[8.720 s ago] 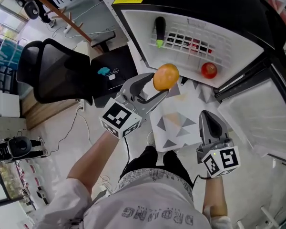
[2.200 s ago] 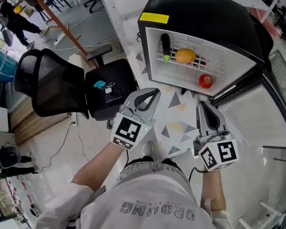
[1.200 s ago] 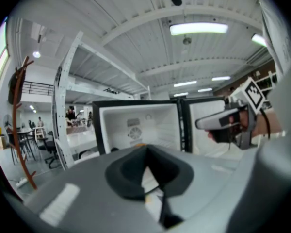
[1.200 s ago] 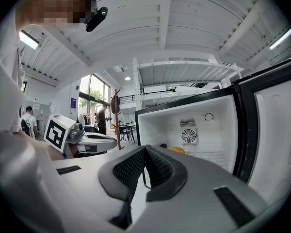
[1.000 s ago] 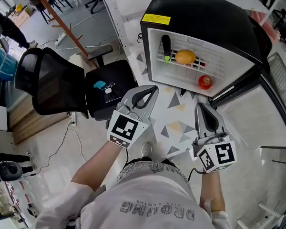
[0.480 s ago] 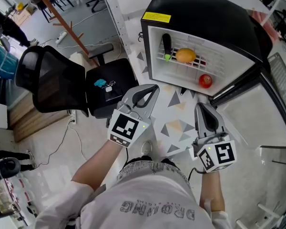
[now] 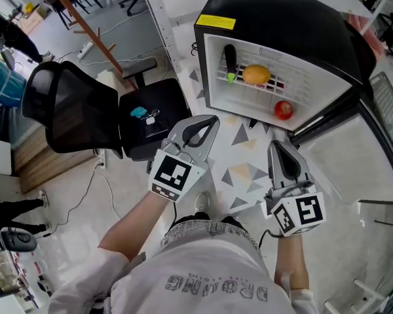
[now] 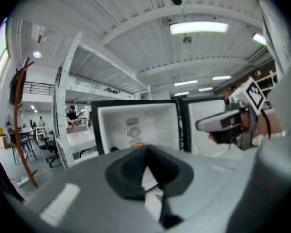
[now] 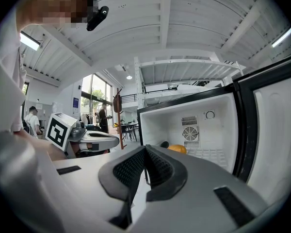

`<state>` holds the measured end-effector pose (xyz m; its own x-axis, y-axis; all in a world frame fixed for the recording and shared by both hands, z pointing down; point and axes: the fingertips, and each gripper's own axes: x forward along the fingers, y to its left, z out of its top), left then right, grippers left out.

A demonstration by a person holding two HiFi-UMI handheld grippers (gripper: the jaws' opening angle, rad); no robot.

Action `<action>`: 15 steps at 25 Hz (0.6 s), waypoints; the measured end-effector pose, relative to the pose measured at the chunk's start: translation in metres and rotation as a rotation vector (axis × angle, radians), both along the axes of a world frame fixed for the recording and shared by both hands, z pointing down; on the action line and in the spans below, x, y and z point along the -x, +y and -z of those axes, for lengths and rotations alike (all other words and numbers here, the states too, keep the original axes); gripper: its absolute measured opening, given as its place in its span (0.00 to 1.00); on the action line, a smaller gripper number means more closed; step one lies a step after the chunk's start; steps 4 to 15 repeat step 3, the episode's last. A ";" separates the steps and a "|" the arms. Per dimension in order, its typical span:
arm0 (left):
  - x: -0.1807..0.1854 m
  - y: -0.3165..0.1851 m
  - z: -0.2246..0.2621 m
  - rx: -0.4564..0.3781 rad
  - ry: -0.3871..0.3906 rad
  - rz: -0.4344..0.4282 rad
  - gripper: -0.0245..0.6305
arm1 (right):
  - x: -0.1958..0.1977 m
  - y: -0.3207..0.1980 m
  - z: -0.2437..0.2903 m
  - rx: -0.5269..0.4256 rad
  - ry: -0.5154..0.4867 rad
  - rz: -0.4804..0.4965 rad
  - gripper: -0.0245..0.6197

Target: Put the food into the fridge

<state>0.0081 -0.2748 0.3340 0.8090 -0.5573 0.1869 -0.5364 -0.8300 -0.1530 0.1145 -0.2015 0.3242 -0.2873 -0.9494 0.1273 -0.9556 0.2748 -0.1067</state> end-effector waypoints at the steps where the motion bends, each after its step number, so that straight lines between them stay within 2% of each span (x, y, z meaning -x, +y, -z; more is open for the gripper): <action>1: 0.000 0.000 0.000 0.000 -0.001 0.000 0.05 | 0.000 0.000 0.000 -0.001 0.000 0.001 0.04; 15: 0.000 -0.001 0.000 -0.001 -0.002 0.001 0.05 | 0.000 -0.001 0.001 -0.002 -0.001 0.002 0.04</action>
